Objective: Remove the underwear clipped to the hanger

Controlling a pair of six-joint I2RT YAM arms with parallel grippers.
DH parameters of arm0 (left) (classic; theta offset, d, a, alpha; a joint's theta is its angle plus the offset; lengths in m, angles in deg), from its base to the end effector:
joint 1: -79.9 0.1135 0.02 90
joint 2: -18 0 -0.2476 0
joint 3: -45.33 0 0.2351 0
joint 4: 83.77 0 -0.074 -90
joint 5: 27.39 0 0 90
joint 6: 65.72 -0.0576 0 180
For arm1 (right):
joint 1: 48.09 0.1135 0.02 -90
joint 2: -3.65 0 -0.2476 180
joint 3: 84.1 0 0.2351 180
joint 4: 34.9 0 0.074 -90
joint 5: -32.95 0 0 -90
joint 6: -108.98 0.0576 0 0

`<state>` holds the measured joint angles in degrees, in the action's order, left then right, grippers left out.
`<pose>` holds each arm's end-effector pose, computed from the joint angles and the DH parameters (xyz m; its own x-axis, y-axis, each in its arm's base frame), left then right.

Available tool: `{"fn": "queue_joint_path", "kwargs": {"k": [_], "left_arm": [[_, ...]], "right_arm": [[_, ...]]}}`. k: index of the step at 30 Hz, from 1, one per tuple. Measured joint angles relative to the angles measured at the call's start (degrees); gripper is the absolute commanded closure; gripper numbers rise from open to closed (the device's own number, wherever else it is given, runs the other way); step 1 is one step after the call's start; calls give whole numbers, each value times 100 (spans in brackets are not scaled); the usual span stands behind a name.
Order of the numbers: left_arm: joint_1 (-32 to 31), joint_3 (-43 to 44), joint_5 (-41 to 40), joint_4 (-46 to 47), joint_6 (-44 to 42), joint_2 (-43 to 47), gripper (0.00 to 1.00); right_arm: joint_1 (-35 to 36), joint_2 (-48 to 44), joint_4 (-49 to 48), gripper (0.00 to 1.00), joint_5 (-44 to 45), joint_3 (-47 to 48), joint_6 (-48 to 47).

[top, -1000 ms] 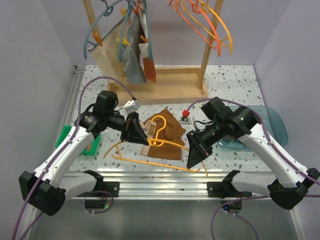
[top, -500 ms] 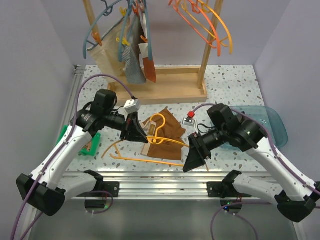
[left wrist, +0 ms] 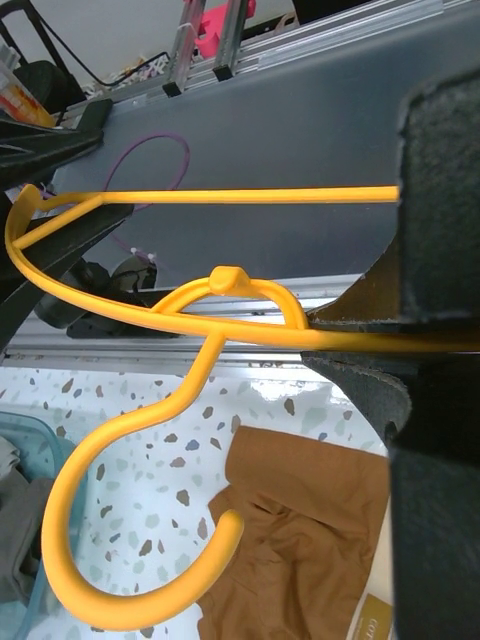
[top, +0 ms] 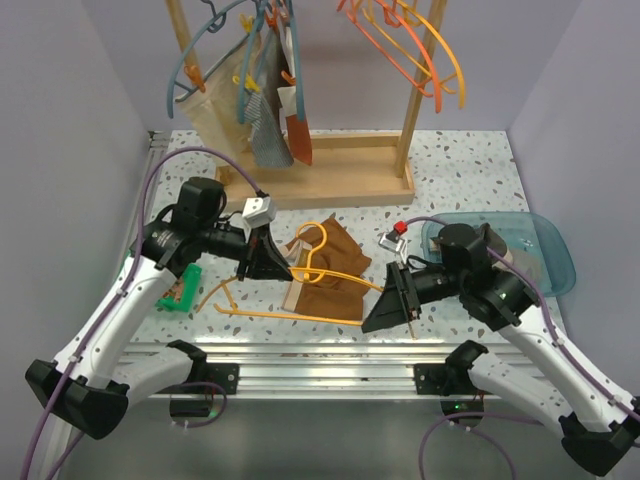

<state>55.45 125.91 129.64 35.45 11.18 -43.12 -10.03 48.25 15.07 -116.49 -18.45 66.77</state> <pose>0.1551 -0.1288 0.3449 -0.4061 0.2818 -0.8693 0.9066 0.0053 -0.4219 0.0903 0.1337 0.3218 -0.9275 -0.2479 -0.2796 -0.3273 0.1776 0.9281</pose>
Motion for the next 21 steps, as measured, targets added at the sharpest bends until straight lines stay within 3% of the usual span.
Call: {"fn": "queue_joint_path", "kwargs": {"k": [4,9,14,17,19,20,21], "left_arm": [[33,0,-181,2,2,55,100],[33,0,-341,9,2,170,100],[33,42,-365,9,2,205,100],[35,76,-356,9,4,205,100],[33,98,-341,11,7,205,100],[33,105,-345,15,17,201,98],[31,114,-372,28,37,197,74]], "right_arm": [[-501,-286,-778,47,-2,-308,737],[-852,-450,-1167,69,-52,-463,1137],[-859,-520,-1373,74,-299,-518,1419],[-863,-595,-1408,100,-387,-529,1513],[-866,-636,-1432,100,-426,-549,1611],[-868,-645,-1445,100,-426,-560,1622],[-876,-645,-1447,100,-426,-560,1626]]}}
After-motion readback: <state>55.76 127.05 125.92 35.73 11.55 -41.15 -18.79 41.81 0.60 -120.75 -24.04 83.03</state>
